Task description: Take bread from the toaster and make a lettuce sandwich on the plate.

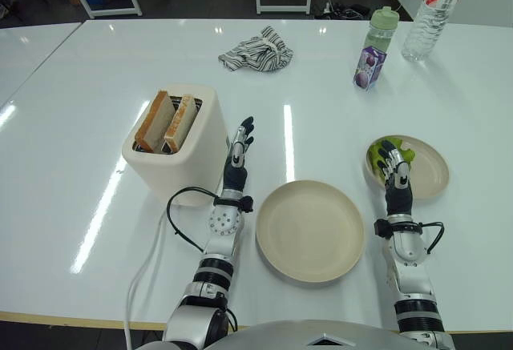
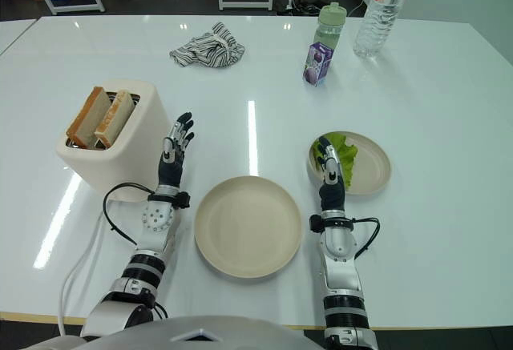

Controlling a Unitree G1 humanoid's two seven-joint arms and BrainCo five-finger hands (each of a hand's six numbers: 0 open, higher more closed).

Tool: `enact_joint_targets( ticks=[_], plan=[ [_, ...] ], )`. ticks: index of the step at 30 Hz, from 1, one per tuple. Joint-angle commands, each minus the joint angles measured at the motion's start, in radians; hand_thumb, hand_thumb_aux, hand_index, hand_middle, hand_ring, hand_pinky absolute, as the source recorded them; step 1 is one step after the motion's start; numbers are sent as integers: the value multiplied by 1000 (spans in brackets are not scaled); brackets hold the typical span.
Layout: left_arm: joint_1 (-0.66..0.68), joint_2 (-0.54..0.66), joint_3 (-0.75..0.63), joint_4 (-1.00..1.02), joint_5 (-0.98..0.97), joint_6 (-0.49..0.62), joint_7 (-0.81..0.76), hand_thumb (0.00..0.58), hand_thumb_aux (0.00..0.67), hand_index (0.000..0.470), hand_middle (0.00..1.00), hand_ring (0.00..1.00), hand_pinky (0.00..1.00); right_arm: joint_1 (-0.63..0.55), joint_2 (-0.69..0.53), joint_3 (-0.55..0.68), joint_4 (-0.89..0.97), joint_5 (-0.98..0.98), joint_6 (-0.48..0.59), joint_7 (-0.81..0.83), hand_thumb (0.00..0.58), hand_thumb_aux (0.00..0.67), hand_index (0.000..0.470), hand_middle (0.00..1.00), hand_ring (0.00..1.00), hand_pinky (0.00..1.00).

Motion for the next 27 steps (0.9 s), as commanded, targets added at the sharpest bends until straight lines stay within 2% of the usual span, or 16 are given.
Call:
enact_joint_targets(
  ticks=[1,8,10,16,18,21,24,27],
  plan=[
    [7,1,4,-6,-1,19,-4,0,0,0,0,0,0,-10,2,-3,5,4,9,5,0,0,0,0,0,0],
    [16,-4,4,-31,-19,53,-24,0,0,0,0,0,0,-11,2,-2,7,1,10,6,0,0,0,0,0,0],
    [43,2,-12,-109,-6,67,-30,0,0,0,0,0,0,-11,2,-1,8,-1,10,6,0,0,0,0,0,0],
    [185,47,-56,-765,-41,259,-79,0,0,0,0,0,0,-13,7,0,25,-5,8,0,0,0,0,0,0,0],
    [201,88,-8,-965,-75,327,-87,0,0,0,0,0,0,-18,11,2,33,-7,6,-3,0,0,0,0,0,0],
    [203,172,134,-1119,-107,382,-84,0,0,0,0,0,0,-22,16,3,42,-10,3,-8,0,0,0,0,0,0],
    [194,257,300,-1130,-86,439,-57,0,0,0,0,0,0,-26,19,1,56,-11,-1,-16,0,0,0,0,0,0],
    [175,322,411,-1019,54,476,29,0,0,0,0,0,0,-35,23,5,70,-15,-4,-21,0,0,0,0,0,0]
  ],
)
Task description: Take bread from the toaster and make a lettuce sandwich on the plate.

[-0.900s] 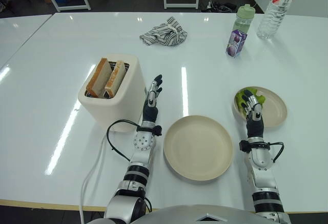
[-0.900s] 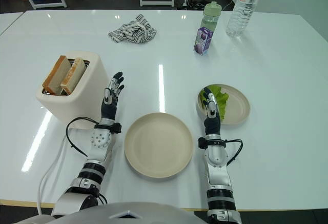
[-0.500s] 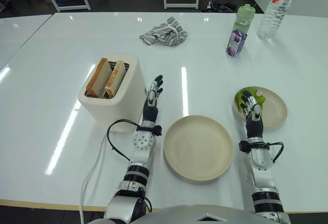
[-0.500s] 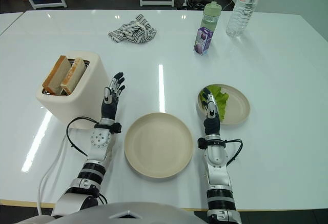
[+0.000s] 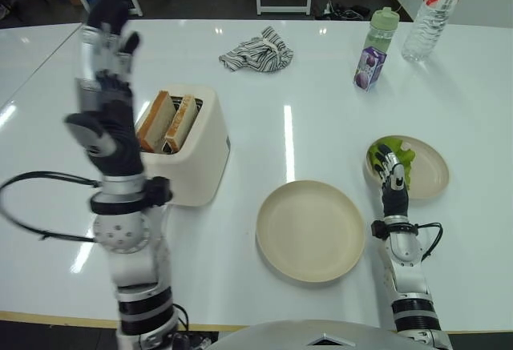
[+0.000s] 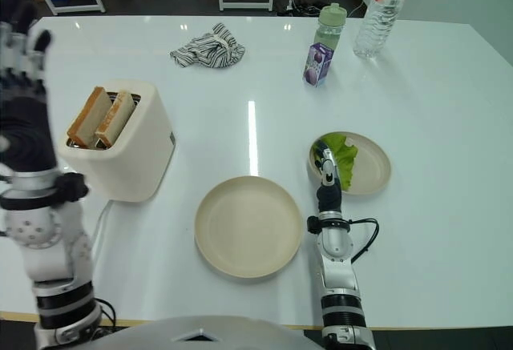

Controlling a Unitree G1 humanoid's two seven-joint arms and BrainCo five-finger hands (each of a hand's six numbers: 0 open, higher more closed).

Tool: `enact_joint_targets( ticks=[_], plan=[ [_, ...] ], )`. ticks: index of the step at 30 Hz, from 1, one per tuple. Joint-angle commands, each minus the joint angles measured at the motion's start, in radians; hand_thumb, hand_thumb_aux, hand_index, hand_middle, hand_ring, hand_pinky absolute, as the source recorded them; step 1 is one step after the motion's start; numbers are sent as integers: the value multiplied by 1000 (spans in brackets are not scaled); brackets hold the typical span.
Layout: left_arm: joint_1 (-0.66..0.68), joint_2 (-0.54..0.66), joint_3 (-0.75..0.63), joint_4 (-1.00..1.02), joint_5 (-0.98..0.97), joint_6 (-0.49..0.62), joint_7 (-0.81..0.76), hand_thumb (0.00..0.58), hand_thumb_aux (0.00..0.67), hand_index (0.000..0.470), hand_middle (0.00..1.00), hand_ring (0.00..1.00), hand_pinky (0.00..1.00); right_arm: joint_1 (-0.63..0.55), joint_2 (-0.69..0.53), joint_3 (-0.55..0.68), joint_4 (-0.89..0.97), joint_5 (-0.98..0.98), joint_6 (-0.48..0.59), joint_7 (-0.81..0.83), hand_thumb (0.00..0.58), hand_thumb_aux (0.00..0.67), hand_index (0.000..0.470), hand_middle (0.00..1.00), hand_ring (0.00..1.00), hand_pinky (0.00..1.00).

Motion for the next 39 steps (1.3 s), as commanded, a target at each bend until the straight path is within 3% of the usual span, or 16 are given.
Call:
enact_joint_targets(
  ticks=[1,5,13,15,17,21,26,30,33,36,37,39],
  plan=[
    [-12,75,102,148,201,47,109,0,0,0,0,0,0,-22,7,4,19,-10,0,-8,0,0,0,0,0,0],
    [-5,159,64,343,526,77,253,0,0,0,0,0,0,-21,6,5,9,-9,3,-6,0,0,0,0,0,0],
    [-11,220,3,593,637,156,310,0,0,0,0,0,0,-9,1,8,1,-12,9,-3,0,0,0,0,0,0],
    [-14,222,-14,609,632,164,305,104,63,44,0,0,0,-8,1,8,1,-13,10,-4,0,0,0,0,0,0],
    [-11,225,-28,613,629,169,298,164,102,72,0,0,0,-8,1,8,-2,-15,13,-3,0,0,0,0,0,0],
    [12,219,-51,596,613,173,287,205,131,92,0,0,0,-9,-2,6,-2,-14,16,-1,0,0,0,0,0,0],
    [42,207,-78,587,592,174,270,201,129,90,0,0,0,-3,-4,2,0,-15,19,-2,0,0,0,0,0,0],
    [41,219,-85,615,587,186,275,244,160,112,0,0,0,-3,-7,0,-7,-16,24,-2,0,0,0,0,0,0],
    [43,223,-91,625,581,196,267,438,339,238,0,0,0,-1,-7,0,-14,-16,28,-2,0,0,0,0,0,0],
    [48,222,-94,622,574,197,261,527,468,328,0,0,0,4,-8,0,-23,-16,34,-2,0,0,0,0,0,0],
    [49,222,-94,621,571,193,262,580,670,470,0,0,0,6,-8,-1,-27,-16,36,-2,0,0,0,0,0,0],
    [52,223,-97,611,568,171,271,580,670,470,0,0,0,9,-9,-2,-29,-16,38,-3,0,0,0,0,0,0]
  ],
)
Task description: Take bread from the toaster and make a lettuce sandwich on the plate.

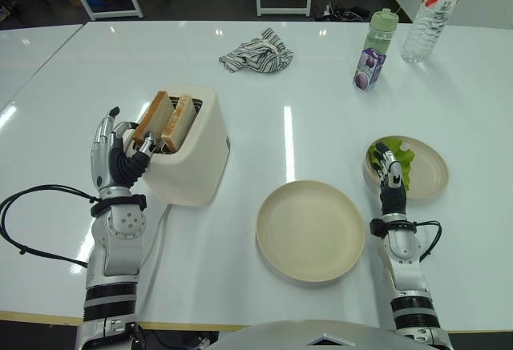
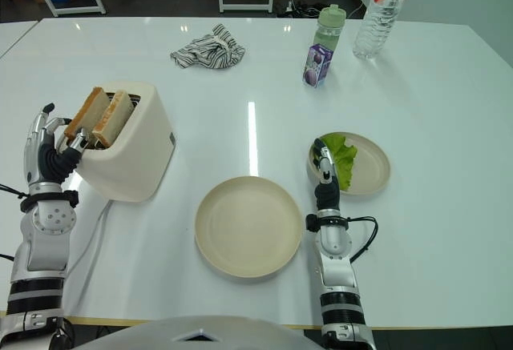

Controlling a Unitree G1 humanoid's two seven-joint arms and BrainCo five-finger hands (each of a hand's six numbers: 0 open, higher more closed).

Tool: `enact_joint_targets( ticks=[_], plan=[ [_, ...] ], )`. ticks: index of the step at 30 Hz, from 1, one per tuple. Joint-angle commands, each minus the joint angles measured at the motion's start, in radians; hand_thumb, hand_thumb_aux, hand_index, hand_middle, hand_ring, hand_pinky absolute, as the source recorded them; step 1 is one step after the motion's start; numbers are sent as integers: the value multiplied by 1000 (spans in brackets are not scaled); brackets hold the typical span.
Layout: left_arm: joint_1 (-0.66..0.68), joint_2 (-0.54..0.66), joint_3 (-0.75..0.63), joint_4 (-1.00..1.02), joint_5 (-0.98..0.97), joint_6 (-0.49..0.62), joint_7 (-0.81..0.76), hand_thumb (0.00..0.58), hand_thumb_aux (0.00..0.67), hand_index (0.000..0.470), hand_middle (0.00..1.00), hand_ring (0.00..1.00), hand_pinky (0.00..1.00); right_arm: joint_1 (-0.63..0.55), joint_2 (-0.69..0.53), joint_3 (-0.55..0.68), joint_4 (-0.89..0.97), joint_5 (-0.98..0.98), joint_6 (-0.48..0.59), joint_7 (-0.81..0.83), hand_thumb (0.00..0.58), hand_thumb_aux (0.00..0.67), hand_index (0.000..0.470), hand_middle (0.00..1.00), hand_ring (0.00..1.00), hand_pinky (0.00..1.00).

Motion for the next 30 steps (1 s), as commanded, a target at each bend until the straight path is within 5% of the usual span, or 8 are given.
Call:
enact_joint_targets(
  ticks=[1,6,8,9,17,23,30],
  plan=[
    [23,2,-16,11,-10,-11,-5,580,670,470,0,0,0,13,-4,-8,-16,-1,17,-2,0,0,0,0,0,0],
    [18,5,-26,-32,35,-163,128,580,670,470,0,0,0,13,-5,-10,-14,0,19,-1,0,0,0,0,0,0],
    [14,-2,-7,-58,50,-207,199,580,670,470,886,886,886,13,-5,-10,-14,0,20,0,0,0,0,0,0,0],
    [13,-2,1,-65,57,-225,229,580,670,470,1000,1000,1000,13,-5,-10,-14,-1,20,-1,0,0,0,0,0,0],
    [14,6,89,-277,210,-396,493,580,670,470,1000,1000,1000,19,1,-7,-13,-5,23,-4,0,0,0,0,0,0],
    [-1,-72,15,-393,98,-418,387,580,670,470,1000,1000,1000,14,5,-2,-9,-6,25,-4,0,0,0,0,0,0],
    [37,-213,-264,-404,-106,-408,133,580,670,470,1000,1000,1000,19,9,1,-11,-7,28,-10,0,0,0,0,0,0]
  ],
)
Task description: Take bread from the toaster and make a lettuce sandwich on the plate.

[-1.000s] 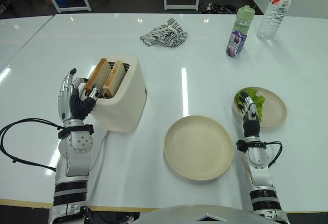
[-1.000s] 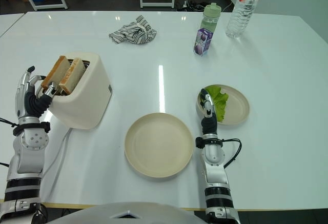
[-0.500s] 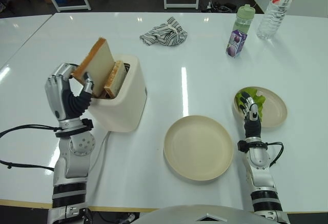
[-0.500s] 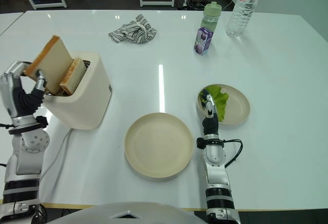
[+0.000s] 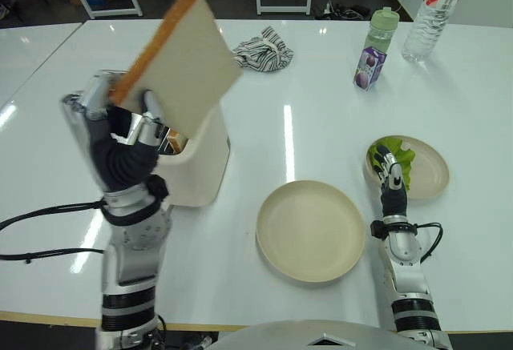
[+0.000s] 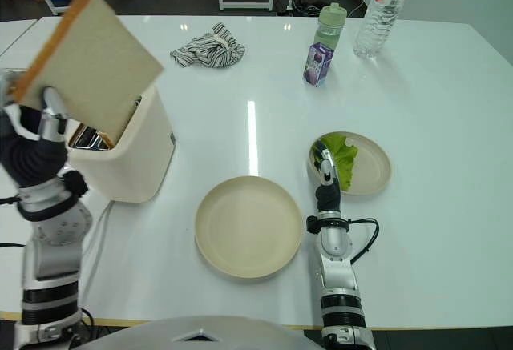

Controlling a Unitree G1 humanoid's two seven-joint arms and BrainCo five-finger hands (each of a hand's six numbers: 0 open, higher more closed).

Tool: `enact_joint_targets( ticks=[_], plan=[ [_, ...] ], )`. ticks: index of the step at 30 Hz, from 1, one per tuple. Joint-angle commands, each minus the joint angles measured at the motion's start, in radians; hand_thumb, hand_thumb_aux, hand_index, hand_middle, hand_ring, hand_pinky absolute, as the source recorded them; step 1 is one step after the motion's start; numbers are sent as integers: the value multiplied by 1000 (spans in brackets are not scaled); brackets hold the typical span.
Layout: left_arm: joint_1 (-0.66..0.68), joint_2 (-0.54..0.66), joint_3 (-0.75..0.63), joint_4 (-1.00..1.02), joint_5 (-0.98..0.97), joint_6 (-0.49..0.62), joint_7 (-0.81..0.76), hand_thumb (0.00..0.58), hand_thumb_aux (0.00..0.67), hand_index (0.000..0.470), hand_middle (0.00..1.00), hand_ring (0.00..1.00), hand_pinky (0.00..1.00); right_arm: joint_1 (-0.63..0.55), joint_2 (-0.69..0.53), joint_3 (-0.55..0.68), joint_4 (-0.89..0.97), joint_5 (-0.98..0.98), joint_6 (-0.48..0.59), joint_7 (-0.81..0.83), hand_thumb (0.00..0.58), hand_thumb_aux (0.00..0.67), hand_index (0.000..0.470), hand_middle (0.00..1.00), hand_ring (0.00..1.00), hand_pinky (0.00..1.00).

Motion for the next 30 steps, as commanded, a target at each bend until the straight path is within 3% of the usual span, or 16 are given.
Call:
enact_joint_targets(
  ticks=[1,6,11,17,29,30],
  plan=[
    [36,-55,-178,30,-134,35,-185,580,670,470,1000,1000,1000,4,7,2,1,-6,14,-6,0,0,0,0,0,0],
    [66,-69,-300,108,-444,191,-489,580,670,470,1000,1000,1000,2,0,-11,1,2,17,-10,0,0,0,0,0,0],
    [76,-37,-358,195,-553,322,-711,580,670,470,1000,1000,1000,8,-2,-22,-3,5,21,-13,0,0,0,0,0,0],
    [70,-44,-422,279,-463,435,-762,580,670,470,1000,1000,1000,14,-2,-23,-14,2,28,-13,0,0,0,0,0,0],
    [93,-4,-500,263,-298,491,-797,580,670,470,1000,1000,1000,21,-6,-23,-26,-3,39,-15,0,0,0,0,0,0],
    [95,5,-497,249,-285,488,-796,575,610,428,1000,1000,1000,21,-6,-23,-25,-3,39,-15,0,0,0,0,0,0]
  ],
)
